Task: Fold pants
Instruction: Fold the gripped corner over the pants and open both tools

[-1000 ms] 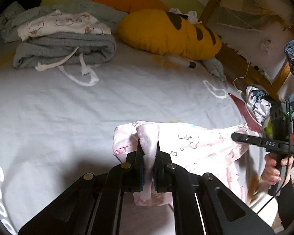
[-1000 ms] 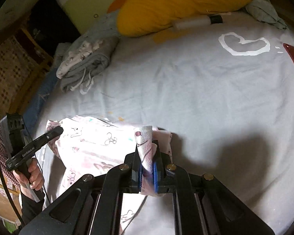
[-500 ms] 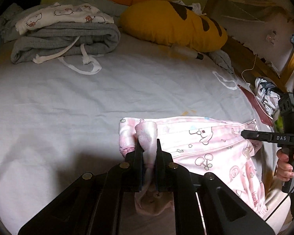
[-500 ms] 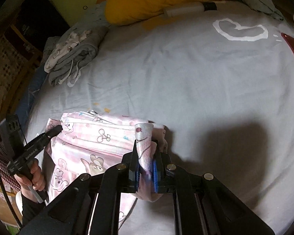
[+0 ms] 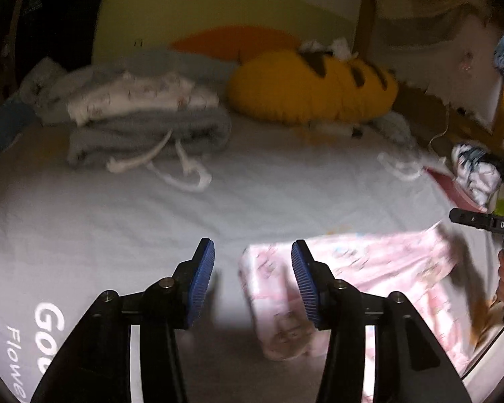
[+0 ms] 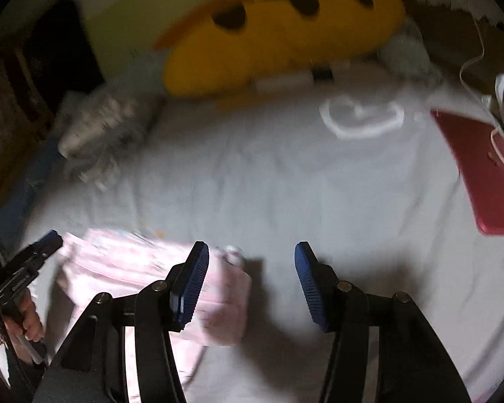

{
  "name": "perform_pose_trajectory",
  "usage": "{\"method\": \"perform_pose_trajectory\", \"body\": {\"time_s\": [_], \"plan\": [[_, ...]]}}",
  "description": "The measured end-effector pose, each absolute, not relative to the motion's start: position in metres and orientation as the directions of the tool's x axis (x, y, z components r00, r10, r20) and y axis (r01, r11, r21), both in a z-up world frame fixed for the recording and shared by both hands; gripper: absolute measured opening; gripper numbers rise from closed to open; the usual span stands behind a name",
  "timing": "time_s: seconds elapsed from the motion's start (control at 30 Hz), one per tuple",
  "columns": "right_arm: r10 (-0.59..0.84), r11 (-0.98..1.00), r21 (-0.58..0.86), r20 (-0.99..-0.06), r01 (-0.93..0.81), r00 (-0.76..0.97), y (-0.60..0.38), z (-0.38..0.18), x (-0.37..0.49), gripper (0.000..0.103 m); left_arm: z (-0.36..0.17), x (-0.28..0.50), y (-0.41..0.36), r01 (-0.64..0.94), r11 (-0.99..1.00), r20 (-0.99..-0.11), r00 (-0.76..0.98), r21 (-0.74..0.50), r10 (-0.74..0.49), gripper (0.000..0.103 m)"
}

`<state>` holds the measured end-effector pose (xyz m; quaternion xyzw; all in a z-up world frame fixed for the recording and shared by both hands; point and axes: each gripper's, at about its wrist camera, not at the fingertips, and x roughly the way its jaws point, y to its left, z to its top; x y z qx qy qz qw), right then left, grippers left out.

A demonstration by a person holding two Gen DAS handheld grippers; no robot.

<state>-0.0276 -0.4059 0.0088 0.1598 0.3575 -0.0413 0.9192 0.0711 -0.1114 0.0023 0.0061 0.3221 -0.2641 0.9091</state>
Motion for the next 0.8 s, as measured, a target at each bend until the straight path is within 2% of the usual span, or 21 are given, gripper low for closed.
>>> {"method": "perform_pose_trajectory", "body": {"time_s": [0.07,0.1,0.13,0.17,0.2,0.27,0.33,0.47,0.6,0.7,0.73,0.77,0.8], "plan": [[0.116,0.942,0.315,-0.637,0.119,0.762,-0.4,0.013,-0.032,0.054,0.01,0.065,-0.118,0.528,0.831,-0.575,0.629,-0.177,-0.523,0.046],[0.148,0.94,0.328,-0.637,0.092,0.757,-0.397,0.012,-0.032,0.046,0.011,0.063,-0.123,0.543,0.818,-0.582,0.609,-0.188,-0.538,0.043],[0.182,0.941,0.333,-0.656,0.064,0.732,-0.391,0.008,-0.029,0.037,0.01,0.062,-0.129,0.553,0.808,-0.596,0.585,-0.202,-0.549,0.037],[0.185,0.944,0.324,-0.677,0.063,0.712,-0.387,0.004,-0.026,0.035,0.006,0.062,-0.134,0.561,0.798,-0.616,0.554,-0.221,-0.56,0.024],[0.176,0.949,0.308,-0.701,0.071,0.691,-0.382,-0.002,-0.024,0.035,0.0,0.062,-0.139,0.565,0.787,-0.639,0.515,-0.248,-0.571,0.018],[0.147,0.954,0.282,-0.735,0.101,0.662,-0.377,-0.009,-0.025,0.035,-0.011,0.059,-0.142,0.537,0.801,-0.678,0.487,-0.263,-0.55,0.018],[0.121,0.955,0.272,-0.721,0.117,0.682,-0.377,-0.006,-0.034,0.035,-0.016,0.05,-0.137,0.502,0.826,-0.681,0.512,-0.258,-0.524,0.018],[0.086,0.95,0.27,-0.711,0.158,0.698,-0.391,-0.003,-0.054,0.04,-0.017,0.039,-0.116,0.461,0.847,-0.677,0.537,-0.264,-0.503,0.035],[0.114,0.938,0.293,-0.766,0.186,0.633,-0.405,-0.02,-0.052,0.04,-0.023,0.046,-0.1,0.422,0.853,-0.687,0.522,-0.307,-0.505,0.037],[0.194,0.925,0.347,-0.784,0.157,0.59,-0.406,-0.033,-0.045,0.04,-0.037,0.052,-0.099,0.411,0.84,-0.697,0.483,-0.354,-0.53,0.035],[0.198,0.924,0.348,-0.789,0.158,0.581,-0.406,-0.037,-0.044,0.035,-0.041,0.054,-0.101,0.408,0.841,-0.702,0.478,-0.356,-0.529,0.033],[0.189,0.928,0.337,-0.796,0.161,0.576,-0.404,-0.038,-0.042,0.029,-0.044,0.055,-0.102,0.409,0.839,-0.702,0.474,-0.36,-0.532,0.019],[0.174,0.934,0.317,-0.804,0.162,0.569,-0.401,-0.04,-0.041,0.013,-0.047,0.055,-0.104,0.416,0.831,-0.698,0.467,-0.369,-0.543,0.004]]}}
